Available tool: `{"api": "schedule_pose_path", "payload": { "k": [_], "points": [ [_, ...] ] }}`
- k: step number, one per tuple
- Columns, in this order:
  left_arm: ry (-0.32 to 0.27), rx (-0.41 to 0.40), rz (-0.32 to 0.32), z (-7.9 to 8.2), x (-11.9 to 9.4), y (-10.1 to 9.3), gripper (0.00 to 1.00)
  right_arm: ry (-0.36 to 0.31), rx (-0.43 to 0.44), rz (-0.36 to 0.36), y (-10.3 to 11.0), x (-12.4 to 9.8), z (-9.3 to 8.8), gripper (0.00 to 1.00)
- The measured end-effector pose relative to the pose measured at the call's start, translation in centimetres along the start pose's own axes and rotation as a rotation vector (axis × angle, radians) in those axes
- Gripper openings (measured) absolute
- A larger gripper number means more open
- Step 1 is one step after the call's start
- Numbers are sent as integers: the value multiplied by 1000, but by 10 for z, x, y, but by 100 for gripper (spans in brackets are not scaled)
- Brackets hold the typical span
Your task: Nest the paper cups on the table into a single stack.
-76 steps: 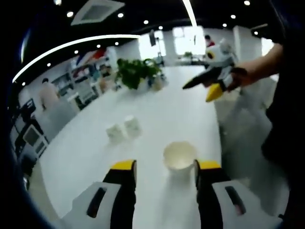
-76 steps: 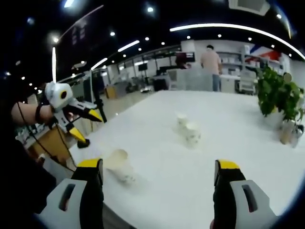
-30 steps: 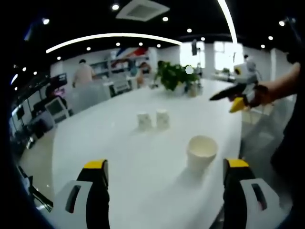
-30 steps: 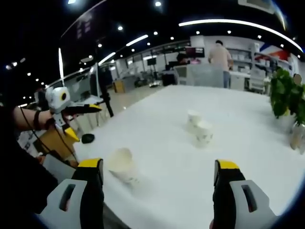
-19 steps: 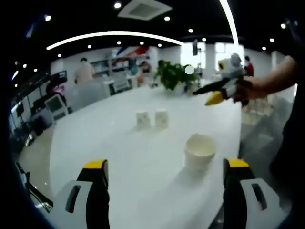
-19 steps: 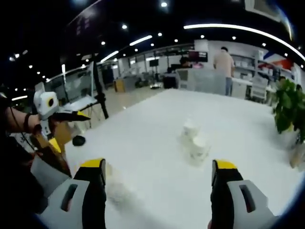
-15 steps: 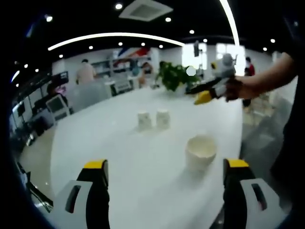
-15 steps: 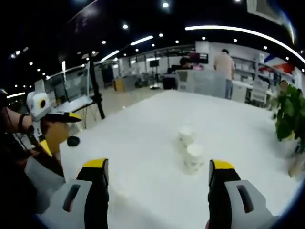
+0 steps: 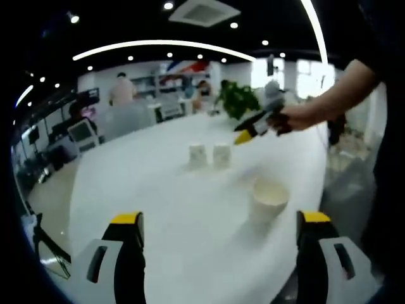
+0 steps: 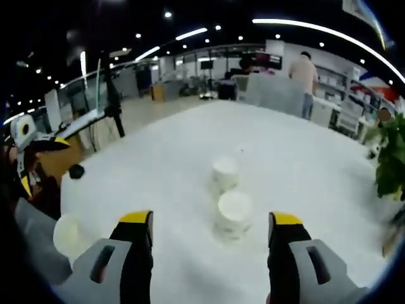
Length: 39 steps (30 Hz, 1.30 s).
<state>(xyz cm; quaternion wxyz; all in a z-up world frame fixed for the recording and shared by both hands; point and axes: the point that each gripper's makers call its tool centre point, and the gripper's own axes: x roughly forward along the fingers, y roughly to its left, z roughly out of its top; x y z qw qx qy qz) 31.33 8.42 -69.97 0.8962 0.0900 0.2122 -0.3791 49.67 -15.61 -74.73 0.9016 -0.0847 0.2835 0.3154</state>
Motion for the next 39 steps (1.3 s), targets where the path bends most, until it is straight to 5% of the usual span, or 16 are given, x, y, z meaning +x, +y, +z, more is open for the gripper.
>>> {"api": "schedule_pose_path", "payload": {
  "k": [19, 39],
  "points": [
    [21, -34, 34, -7, 7, -7, 100, 72, -15, 1, -37, 39, -12, 57],
    [37, -40, 49, -16, 6, -10, 100, 125, -16, 26, -37, 54, -17, 47]
  ]
}}
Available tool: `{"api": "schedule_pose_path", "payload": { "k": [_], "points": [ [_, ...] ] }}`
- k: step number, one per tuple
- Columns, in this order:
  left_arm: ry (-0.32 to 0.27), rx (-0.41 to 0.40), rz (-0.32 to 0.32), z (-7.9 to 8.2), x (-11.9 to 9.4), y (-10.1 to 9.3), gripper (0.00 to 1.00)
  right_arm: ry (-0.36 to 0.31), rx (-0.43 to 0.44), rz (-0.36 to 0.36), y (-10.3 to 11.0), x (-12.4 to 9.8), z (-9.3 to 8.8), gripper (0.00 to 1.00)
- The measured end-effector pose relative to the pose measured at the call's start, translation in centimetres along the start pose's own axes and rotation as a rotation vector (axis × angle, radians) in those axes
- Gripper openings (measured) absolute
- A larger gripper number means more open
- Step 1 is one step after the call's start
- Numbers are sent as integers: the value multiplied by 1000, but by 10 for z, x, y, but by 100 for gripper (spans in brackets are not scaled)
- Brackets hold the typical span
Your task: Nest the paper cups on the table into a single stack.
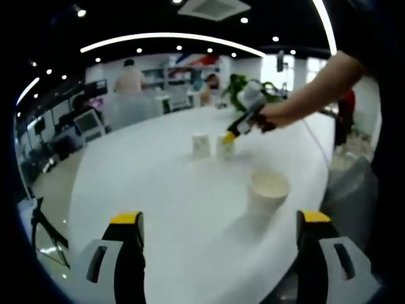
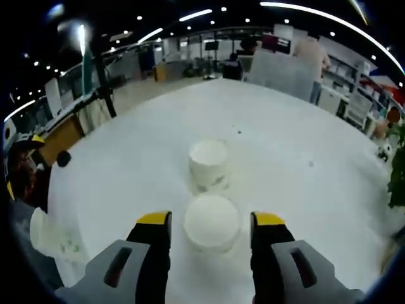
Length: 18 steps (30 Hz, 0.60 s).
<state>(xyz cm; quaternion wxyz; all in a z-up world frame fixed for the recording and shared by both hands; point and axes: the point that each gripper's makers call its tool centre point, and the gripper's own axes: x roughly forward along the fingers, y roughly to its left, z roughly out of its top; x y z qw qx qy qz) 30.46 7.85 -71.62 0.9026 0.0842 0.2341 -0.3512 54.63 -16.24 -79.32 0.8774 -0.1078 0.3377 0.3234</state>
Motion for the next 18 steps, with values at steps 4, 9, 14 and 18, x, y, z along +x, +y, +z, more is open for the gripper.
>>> {"api": "schedule_pose_path", "payload": {
  "k": [4, 9, 14, 18],
  "points": [
    [-2, -4, -2, 1, 1, -2, 100, 8, -12, 7, 0, 2, -1, 44],
    [3, -9, -2, -2, -1, -2, 100, 18, -18, 14, 2, 5, -3, 43],
    [14, -6, 3, -5, -2, -1, 100, 21, -39, 18, 4, 7, -3, 40],
    [8, -9, 2, -4, -2, -2, 100, 35, -41, 21, 3, 9, -7, 39]
  ]
}}
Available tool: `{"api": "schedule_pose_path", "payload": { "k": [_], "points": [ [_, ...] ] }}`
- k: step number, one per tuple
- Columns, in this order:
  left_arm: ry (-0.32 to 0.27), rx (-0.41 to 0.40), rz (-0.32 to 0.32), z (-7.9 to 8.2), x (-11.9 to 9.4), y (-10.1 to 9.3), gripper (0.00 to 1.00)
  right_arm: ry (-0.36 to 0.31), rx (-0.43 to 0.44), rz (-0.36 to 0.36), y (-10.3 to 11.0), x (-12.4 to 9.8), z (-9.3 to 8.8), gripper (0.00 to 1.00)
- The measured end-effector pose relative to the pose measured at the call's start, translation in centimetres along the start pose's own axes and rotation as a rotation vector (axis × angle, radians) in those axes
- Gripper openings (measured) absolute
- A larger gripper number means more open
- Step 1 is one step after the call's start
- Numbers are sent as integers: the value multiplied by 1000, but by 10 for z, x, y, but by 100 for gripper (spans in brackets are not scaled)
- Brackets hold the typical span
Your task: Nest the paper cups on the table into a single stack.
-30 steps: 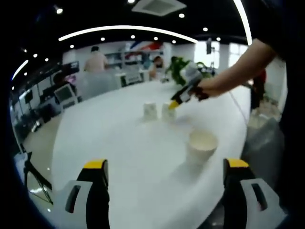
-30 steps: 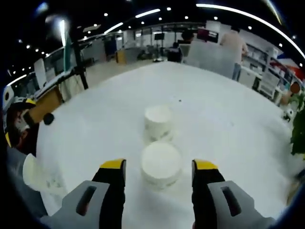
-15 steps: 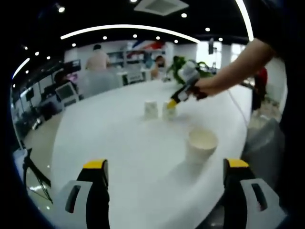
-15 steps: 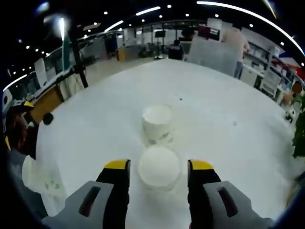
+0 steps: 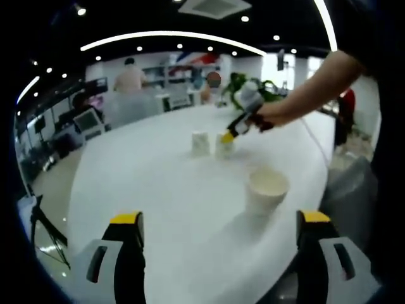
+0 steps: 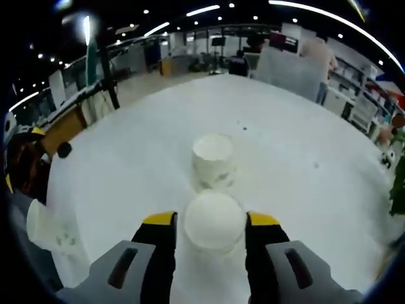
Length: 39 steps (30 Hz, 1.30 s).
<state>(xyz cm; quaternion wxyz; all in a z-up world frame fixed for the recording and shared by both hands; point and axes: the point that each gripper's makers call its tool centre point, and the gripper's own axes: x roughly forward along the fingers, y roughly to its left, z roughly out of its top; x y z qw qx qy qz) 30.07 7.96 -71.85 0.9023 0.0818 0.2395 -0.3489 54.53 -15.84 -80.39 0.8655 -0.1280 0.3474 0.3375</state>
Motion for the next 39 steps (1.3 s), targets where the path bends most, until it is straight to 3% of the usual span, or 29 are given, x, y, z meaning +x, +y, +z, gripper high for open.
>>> {"api": "schedule_pose_path", "payload": {
  "k": [16, 39],
  "points": [
    [11, -5, 1, -3, 1, -3, 100, 2, -14, 4, -1, -3, -4, 36],
    [-20, 14, -22, 13, -5, -6, 100, -87, 23, 38, 22, -35, 19, 36]
  ]
}}
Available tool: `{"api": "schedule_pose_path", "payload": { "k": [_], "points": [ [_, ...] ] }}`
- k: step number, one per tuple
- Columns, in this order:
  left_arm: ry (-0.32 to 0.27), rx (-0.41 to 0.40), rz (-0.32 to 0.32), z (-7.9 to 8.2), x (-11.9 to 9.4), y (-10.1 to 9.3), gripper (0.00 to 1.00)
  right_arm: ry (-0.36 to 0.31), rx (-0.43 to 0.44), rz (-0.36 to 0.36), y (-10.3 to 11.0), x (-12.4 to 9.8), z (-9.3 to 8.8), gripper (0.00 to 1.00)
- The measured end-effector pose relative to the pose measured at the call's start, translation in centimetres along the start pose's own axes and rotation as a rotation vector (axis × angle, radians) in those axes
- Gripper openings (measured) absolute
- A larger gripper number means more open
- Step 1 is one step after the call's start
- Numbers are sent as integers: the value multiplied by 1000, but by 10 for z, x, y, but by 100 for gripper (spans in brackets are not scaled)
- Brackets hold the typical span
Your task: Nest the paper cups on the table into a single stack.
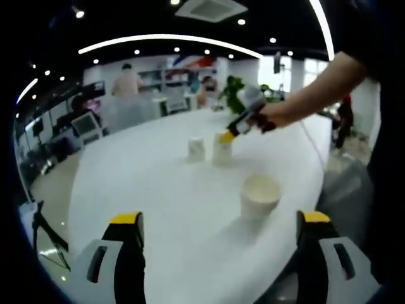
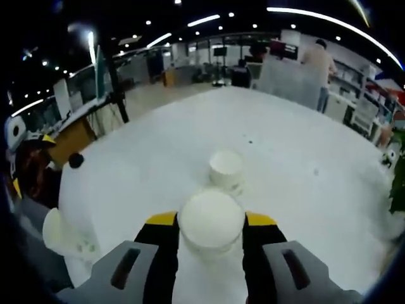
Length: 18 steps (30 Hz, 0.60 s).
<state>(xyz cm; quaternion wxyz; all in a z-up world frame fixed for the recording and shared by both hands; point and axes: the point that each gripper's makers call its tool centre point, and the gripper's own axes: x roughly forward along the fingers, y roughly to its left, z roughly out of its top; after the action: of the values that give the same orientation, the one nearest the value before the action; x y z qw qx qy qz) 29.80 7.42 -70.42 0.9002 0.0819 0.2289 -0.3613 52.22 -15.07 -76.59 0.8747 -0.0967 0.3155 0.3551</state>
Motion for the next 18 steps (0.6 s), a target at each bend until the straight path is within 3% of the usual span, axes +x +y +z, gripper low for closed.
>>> {"api": "schedule_pose_path", "payload": {
  "k": [18],
  "points": [
    [-30, 48, -62, 16, 2, -14, 100, -72, -91, 29, 37, -47, 25, 36]
  ]
}}
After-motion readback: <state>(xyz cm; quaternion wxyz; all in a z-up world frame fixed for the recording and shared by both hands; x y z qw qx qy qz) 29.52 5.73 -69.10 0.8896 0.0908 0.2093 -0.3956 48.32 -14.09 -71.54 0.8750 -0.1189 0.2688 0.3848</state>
